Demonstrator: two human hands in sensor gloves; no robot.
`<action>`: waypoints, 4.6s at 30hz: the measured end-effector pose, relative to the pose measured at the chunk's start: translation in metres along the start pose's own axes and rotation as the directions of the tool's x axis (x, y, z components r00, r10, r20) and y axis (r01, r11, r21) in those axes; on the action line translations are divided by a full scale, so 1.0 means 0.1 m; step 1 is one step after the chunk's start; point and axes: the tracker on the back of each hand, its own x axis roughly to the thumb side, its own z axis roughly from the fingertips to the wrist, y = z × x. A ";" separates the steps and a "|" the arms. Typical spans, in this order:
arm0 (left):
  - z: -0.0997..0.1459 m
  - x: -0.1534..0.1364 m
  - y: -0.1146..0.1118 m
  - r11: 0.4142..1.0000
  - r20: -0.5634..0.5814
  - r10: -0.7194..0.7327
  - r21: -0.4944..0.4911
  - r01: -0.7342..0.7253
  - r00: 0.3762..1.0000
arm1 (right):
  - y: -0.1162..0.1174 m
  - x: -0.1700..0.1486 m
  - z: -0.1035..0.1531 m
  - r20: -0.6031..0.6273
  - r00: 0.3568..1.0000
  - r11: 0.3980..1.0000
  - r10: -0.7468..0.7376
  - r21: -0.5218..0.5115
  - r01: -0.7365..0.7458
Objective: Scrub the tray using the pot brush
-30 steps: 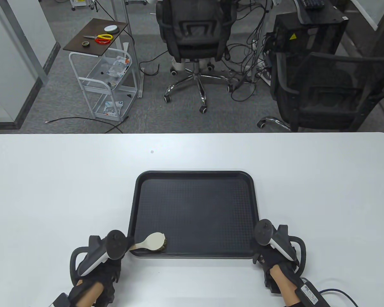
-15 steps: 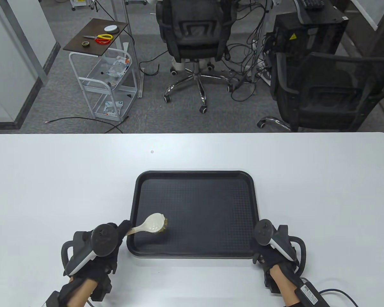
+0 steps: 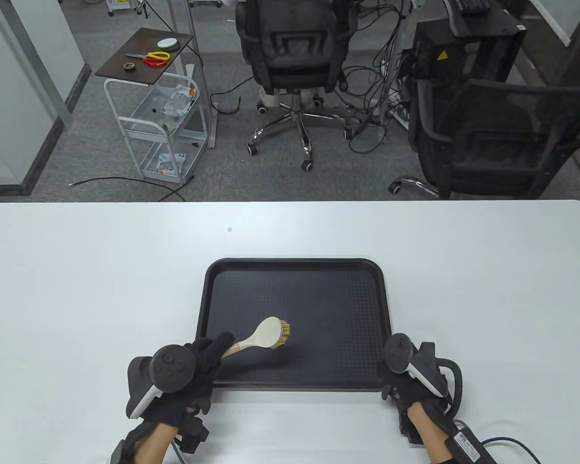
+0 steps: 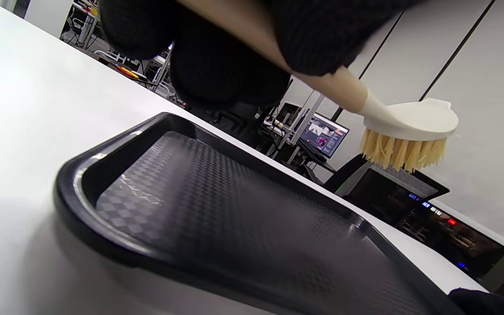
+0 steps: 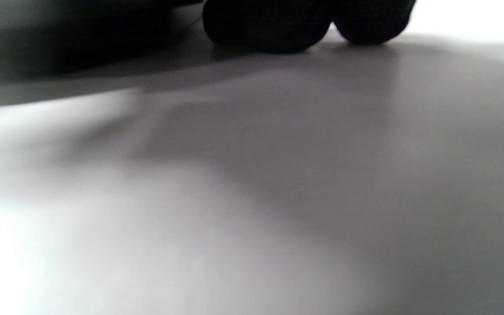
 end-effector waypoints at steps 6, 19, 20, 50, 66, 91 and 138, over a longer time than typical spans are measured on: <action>0.02 -0.09 -0.06 0.997 -0.003 0.068 -0.022 -0.068 0.998 | -0.01 0.00 0.02 -0.019 1.000 0.999 0.002 -0.052 -0.003; 0.15 0.07 0.03 0.998 0.070 0.061 0.012 -0.062 0.996 | -0.04 0.18 0.01 -0.100 0.988 0.986 0.116 -0.109 -0.126; 0.15 0.07 0.03 0.998 0.073 0.065 0.013 -0.066 0.995 | -0.05 0.18 -0.01 -0.108 0.988 0.986 0.114 -0.106 -0.125; 0.13 0.03 0.02 0.997 0.025 0.074 -0.027 -0.074 0.997 | -0.27 0.31 -0.83 -0.282 0.956 0.994 0.077 -0.052 -0.095; 0.13 0.06 -0.01 0.998 0.037 0.054 -0.032 -0.053 0.998 | -0.71 0.24 0.42 0.346 0.891 0.926 -0.295 -0.128 0.356; -0.31 0.49 -0.67 0.959 0.037 -0.180 -0.213 0.184 0.983 | -0.55 0.22 0.67 0.426 0.879 0.931 -0.213 -0.186 0.315; -0.09 -0.35 -0.17 0.990 -0.148 -0.048 -0.139 0.028 0.988 | -0.25 0.20 0.42 0.348 0.907 0.966 -0.236 -0.019 0.259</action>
